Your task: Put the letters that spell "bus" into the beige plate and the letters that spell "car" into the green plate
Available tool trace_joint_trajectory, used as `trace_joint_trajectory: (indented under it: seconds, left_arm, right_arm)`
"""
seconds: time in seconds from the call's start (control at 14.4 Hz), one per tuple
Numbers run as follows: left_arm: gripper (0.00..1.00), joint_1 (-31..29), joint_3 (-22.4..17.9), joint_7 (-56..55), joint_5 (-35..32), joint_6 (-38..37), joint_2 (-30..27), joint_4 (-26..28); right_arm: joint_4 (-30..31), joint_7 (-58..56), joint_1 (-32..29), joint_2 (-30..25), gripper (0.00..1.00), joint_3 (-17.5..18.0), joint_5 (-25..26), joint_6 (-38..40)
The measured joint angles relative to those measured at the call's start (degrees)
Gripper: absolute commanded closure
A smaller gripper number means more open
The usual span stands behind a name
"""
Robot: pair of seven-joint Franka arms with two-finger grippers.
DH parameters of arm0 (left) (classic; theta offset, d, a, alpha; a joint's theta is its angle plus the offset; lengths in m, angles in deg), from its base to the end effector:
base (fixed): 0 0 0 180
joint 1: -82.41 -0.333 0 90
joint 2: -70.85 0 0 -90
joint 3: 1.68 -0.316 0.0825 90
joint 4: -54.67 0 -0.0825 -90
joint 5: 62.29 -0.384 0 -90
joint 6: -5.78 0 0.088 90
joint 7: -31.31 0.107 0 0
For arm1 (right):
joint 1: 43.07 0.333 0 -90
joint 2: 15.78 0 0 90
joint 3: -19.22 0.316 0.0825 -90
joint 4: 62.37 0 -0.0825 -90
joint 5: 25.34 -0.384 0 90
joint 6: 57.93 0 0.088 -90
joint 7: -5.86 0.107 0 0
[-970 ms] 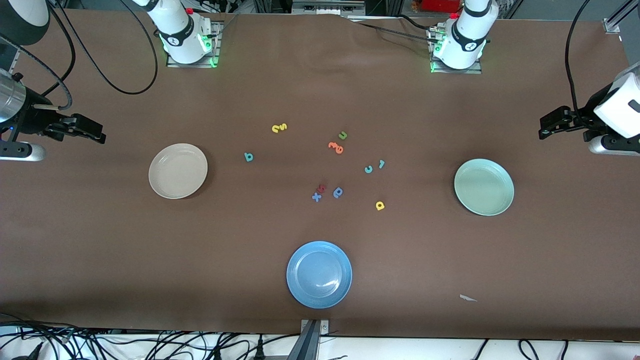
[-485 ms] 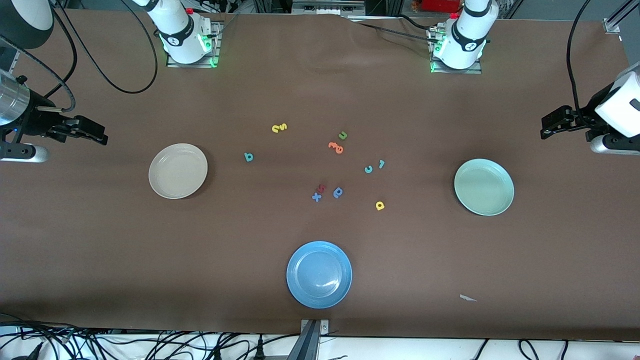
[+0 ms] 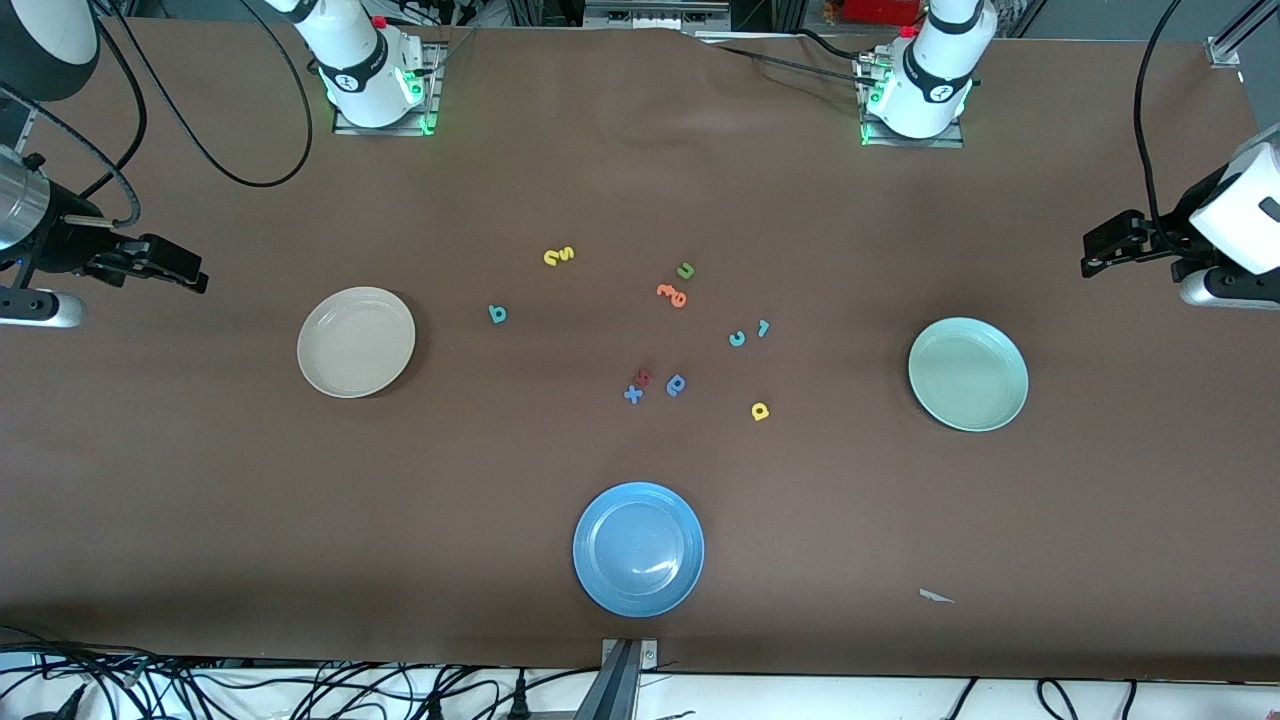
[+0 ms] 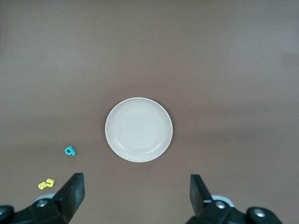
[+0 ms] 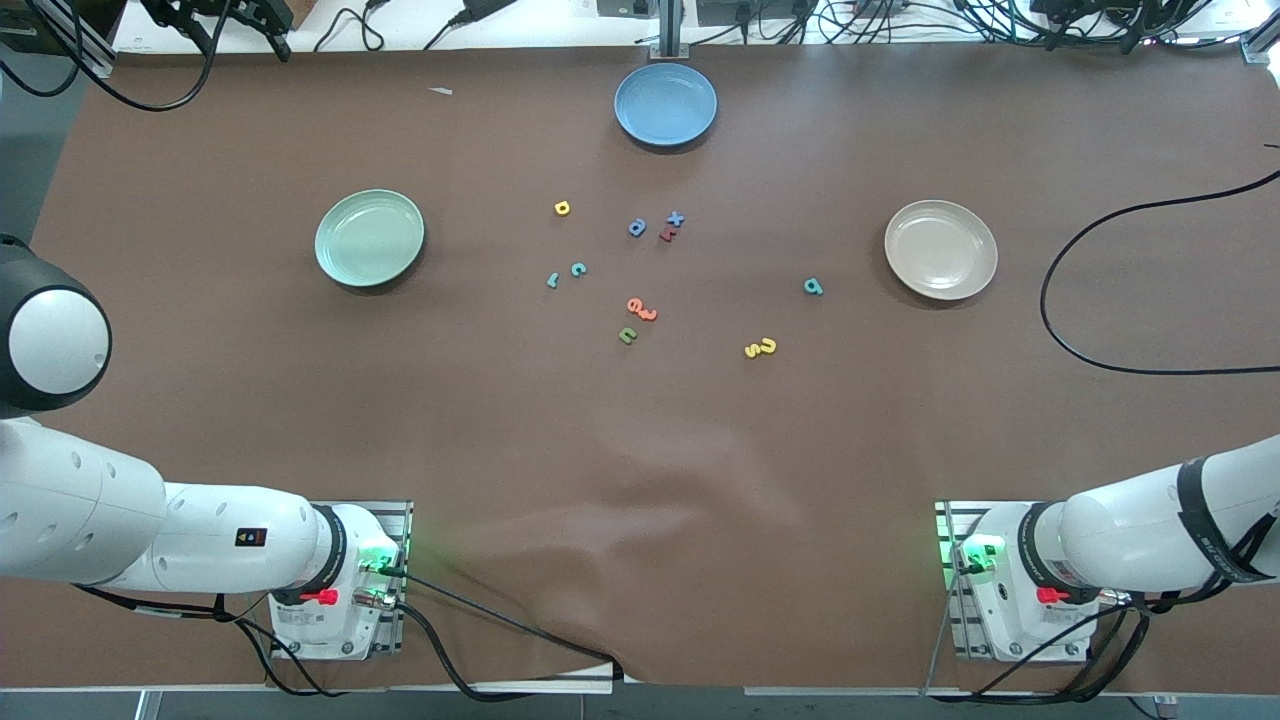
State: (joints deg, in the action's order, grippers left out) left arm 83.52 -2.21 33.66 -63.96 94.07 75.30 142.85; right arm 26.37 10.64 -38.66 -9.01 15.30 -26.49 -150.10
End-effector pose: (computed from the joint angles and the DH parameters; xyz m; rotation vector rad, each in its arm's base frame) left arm 0.5738 -0.0028 0.5931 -3.1096 0.0799 0.1186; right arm 0.5908 0.0093 0.5705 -3.1287 0.1189 0.0916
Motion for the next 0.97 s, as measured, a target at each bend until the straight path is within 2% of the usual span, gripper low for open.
trace_joint_trajectory:
  seconds: [0.97]
  left_arm:
    - [0.0, -0.01, 0.0, 0.11, 0.0, -0.29, 0.0, 0.0]
  right_arm:
    - [0.29, 0.0, -0.08, 0.15, 0.0, -0.14, 0.0, -0.56]
